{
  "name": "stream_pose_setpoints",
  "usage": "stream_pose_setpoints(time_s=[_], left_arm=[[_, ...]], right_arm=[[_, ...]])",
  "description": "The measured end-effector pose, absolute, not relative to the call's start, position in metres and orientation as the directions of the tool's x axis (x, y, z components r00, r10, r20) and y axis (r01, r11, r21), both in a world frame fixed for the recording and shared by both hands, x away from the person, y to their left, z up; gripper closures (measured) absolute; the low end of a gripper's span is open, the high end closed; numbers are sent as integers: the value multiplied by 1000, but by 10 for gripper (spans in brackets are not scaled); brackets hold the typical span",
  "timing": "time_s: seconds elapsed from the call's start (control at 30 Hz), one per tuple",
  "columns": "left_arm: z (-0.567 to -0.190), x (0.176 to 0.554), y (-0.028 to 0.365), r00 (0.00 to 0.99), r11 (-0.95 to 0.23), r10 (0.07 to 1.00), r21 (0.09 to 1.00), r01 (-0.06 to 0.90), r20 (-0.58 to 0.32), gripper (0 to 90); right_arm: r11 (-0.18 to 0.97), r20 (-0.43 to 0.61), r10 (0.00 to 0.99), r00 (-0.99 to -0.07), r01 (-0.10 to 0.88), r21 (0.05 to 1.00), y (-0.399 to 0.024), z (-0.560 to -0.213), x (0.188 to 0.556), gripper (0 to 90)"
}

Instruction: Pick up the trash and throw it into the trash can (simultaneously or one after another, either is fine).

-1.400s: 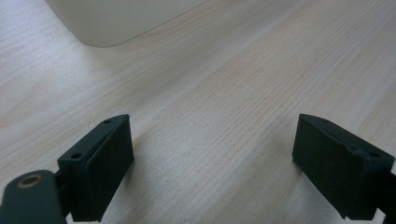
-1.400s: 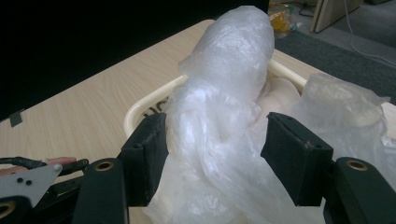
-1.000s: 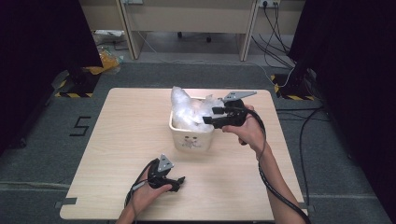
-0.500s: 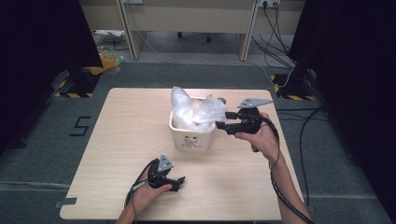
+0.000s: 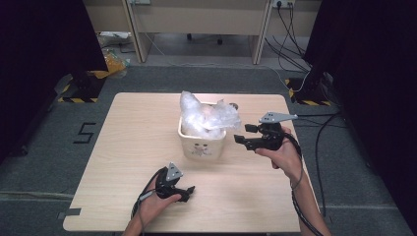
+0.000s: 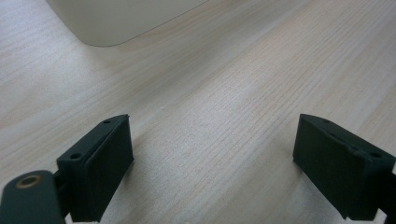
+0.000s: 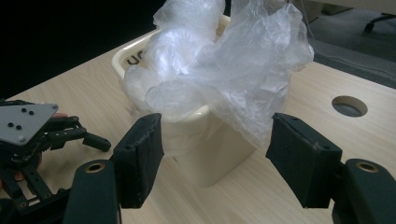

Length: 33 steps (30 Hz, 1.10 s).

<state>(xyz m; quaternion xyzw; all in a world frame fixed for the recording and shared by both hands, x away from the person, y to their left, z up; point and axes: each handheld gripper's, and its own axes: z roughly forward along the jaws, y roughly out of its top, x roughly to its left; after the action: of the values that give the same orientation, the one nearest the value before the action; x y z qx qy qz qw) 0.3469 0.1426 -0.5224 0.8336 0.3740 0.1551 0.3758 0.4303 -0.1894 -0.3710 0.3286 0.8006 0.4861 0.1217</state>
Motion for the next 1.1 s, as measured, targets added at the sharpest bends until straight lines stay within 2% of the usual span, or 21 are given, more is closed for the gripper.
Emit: stream_pose_setpoints(time_s=[1.1], left_arm=[[-522, 347, 143, 671, -440, 741, 740, 508, -20, 108]], right_arm=[[262, 161, 670, -724, 435, 862, -210, -416, 387, 342]])
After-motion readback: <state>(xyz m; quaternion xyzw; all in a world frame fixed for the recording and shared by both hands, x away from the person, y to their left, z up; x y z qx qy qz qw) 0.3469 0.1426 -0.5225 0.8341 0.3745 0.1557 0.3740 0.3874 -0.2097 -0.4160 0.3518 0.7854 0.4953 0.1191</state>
